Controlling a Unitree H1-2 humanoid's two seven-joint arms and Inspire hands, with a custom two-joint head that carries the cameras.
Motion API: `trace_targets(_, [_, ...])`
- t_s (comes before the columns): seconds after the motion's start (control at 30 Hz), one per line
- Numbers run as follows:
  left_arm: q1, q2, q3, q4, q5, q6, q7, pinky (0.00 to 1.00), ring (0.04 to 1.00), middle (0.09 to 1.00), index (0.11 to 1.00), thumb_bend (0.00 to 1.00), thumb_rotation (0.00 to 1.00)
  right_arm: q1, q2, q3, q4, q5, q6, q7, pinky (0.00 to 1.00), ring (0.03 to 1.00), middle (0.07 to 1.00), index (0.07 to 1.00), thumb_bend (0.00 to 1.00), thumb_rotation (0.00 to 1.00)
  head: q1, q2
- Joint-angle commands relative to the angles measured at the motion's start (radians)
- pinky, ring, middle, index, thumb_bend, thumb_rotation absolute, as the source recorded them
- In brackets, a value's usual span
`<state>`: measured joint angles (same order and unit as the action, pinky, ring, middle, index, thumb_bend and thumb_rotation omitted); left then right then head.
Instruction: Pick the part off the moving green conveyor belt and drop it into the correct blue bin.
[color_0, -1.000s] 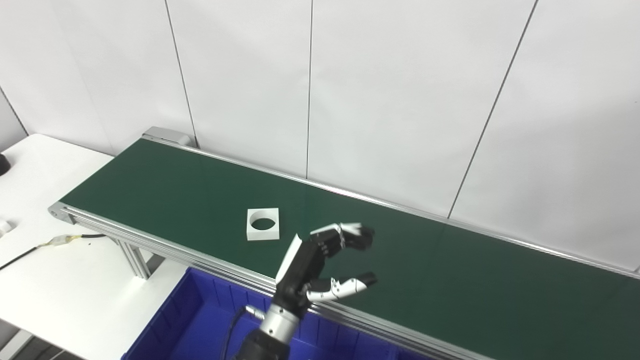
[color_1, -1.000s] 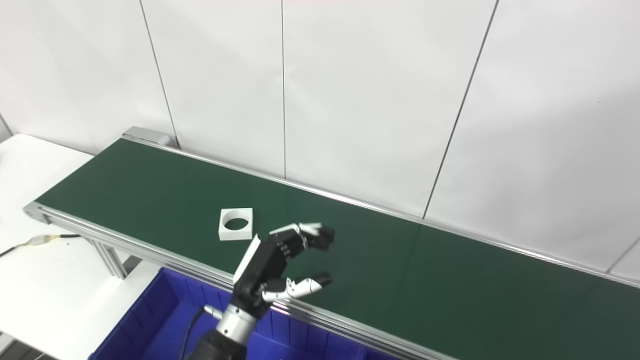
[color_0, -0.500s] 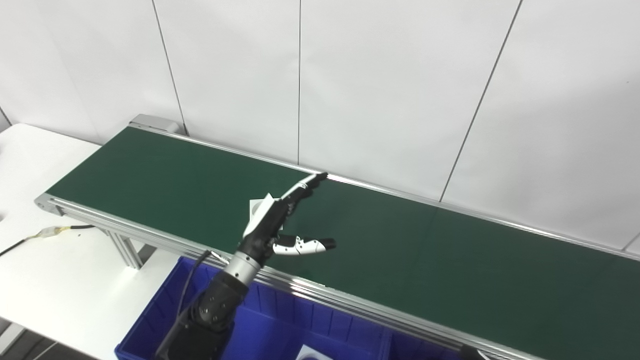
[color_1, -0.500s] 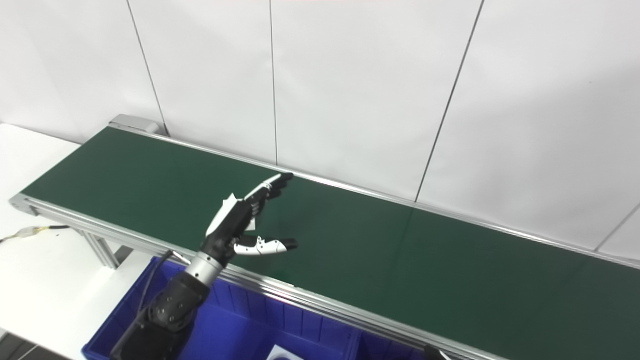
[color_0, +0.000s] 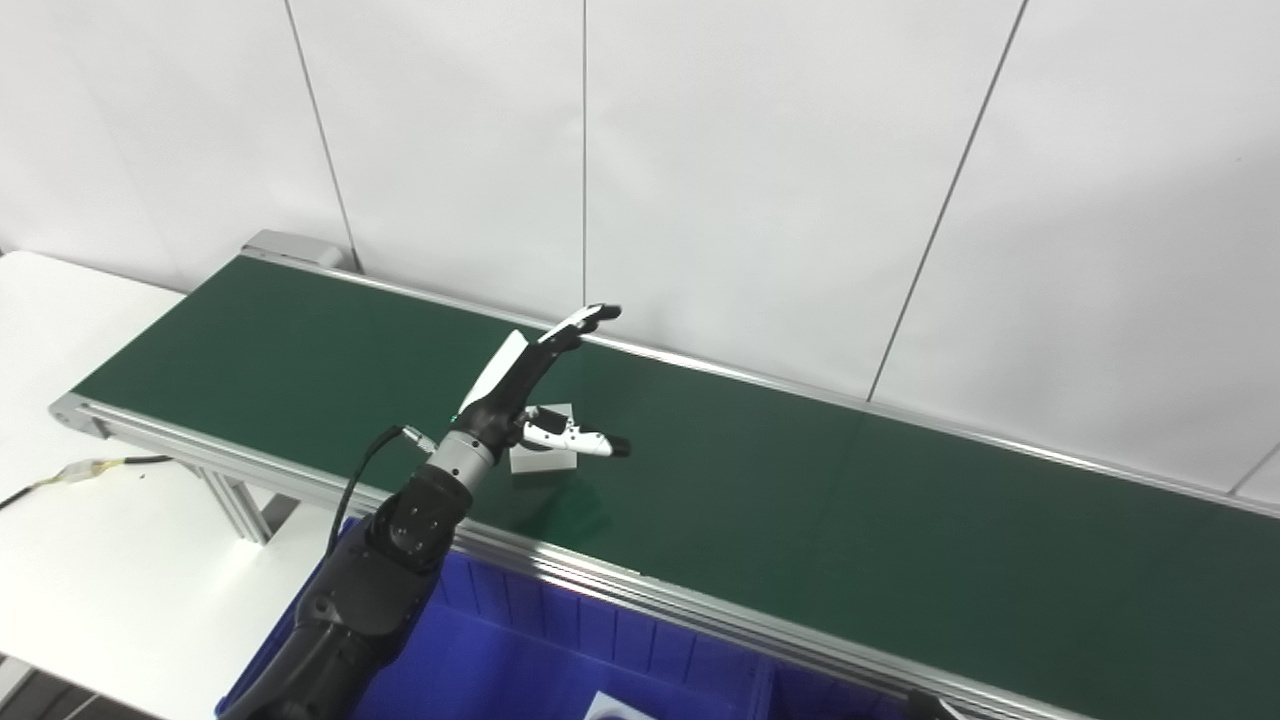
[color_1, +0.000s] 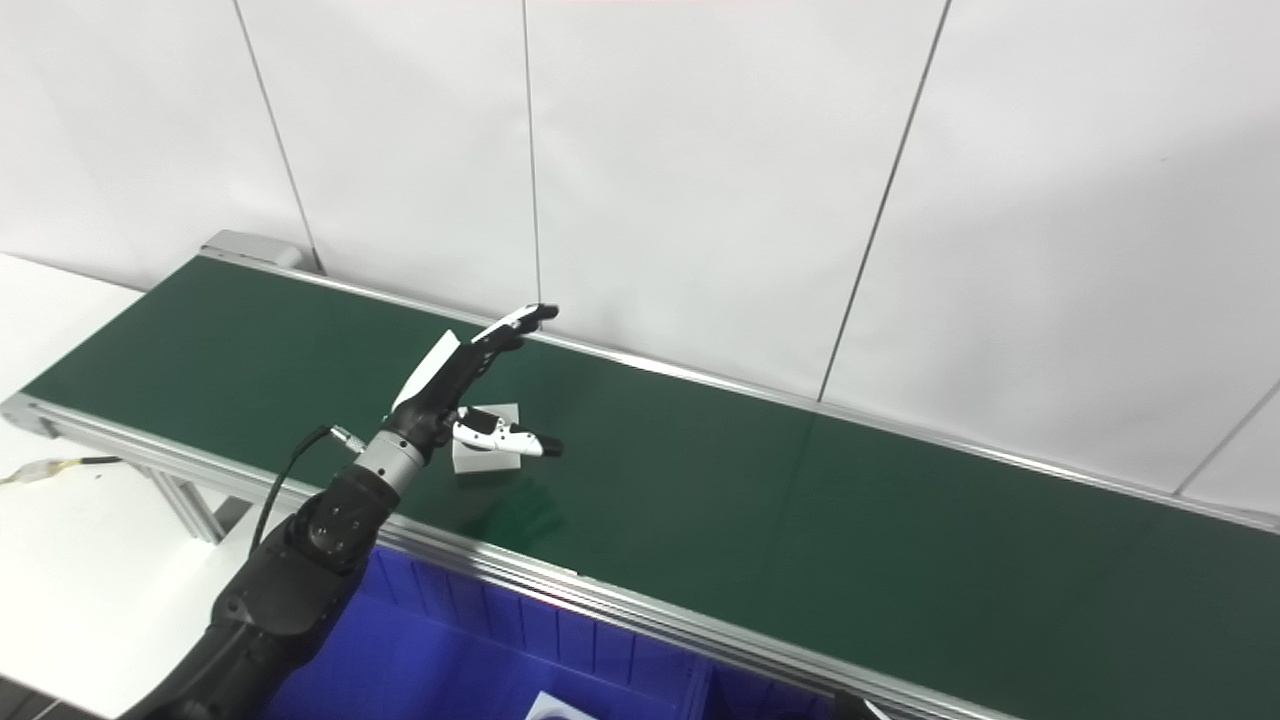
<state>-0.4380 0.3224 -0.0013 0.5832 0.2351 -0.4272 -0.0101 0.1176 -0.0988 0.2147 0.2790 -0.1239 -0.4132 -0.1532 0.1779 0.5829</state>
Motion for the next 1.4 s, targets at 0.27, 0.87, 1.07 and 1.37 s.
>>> trace_targets(0.27, [-0.14,0.099,-0.124,0.061,0.22,0.04,0.052,0.8,0.92,0.933,0.859,0.98,0.14,-0.011,0.01,0.012,-0.006,-0.032,-0.057,-0.051,0.58,0.695,0.756,0.754,0.68,0.0,-0.028,0.001])
trace_targets(0.87, [-0.192,0.132,-0.258,0.13,0.371,0.108,0.038,1.0,0.963,0.912,0.863,1.0,0.24,-0.017,0.01,0.042,0.008,-0.068,-0.057,-0.142,0.57,0.691,0.748,0.744,0.71,0.0,-0.082,0.003])
trace_targets(1.07, [-0.182,0.144,-0.286,0.109,0.377,0.132,-0.007,1.0,0.977,0.913,0.864,1.0,0.25,-0.017,0.009,0.051,0.011,-0.066,-0.057,-0.153,0.57,0.688,0.744,0.74,0.71,0.0,-0.098,0.007])
trace_targets(1.37, [-0.174,0.151,-0.346,0.086,0.449,0.19,-0.019,0.99,0.979,0.905,0.861,1.0,0.25,-0.01,0.008,0.058,0.003,-0.087,-0.056,-0.173,0.58,0.685,0.745,0.743,0.71,0.0,-0.108,0.015])
